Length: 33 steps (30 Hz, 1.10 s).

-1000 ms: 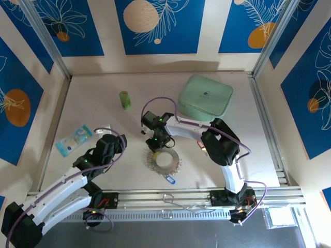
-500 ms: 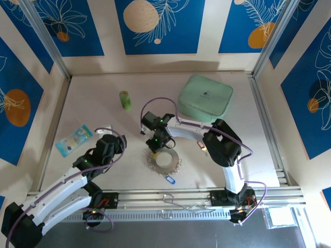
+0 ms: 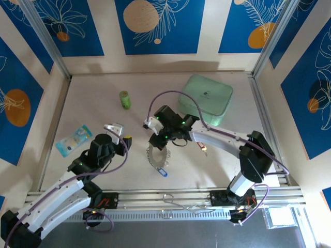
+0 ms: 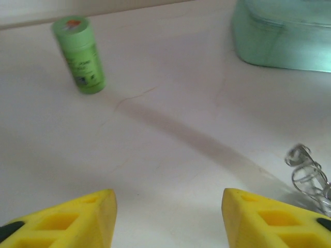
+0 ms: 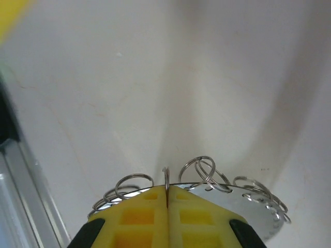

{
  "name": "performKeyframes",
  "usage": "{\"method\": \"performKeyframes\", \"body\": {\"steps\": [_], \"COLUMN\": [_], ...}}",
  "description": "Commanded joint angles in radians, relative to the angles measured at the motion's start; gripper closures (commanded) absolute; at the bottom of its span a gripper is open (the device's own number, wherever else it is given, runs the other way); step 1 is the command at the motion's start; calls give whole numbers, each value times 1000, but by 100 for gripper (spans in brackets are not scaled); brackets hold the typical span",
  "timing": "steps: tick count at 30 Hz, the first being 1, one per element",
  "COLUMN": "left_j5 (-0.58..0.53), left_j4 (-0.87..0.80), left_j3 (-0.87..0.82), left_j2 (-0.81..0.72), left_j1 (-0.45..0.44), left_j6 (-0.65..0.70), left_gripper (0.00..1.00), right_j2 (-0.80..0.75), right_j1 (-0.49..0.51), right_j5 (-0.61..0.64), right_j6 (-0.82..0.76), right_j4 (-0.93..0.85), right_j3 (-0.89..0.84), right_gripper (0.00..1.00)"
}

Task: Put the keys on the keyring

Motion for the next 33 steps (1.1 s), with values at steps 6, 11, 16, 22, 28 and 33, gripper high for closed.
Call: {"method": "performKeyframes", "body": {"steps": [6, 11, 16, 22, 28, 33], "left_j5": [373, 547, 693, 833, 956, 1008], "left_j4": [35, 56, 184, 248, 261, 266], "left_j3": [72, 68, 49, 62, 78, 81], "left_j2": [-24, -19, 30, 117, 178, 204], "left_j1": [-4, -4, -4, -4, -3, -4], "left_j6": [301, 426, 446, 452, 435, 418], "left_gripper": [71, 75, 78, 85, 73, 72], "right_j2": [-205, -272, -335, -385, -396, -395], "right_j1": [-64, -97, -113, -121, -117, -104], "right_j5": [-253, -341, -420, -463, -468, -456], "right_j6": [-100, -132, -189, -260, -279, -286], "right_j4": [249, 310, 357, 349, 330, 329], "right_j3": [-202, -266, -319, -347, -343, -335], "right_gripper": [100, 100, 100, 100, 100, 100]}}
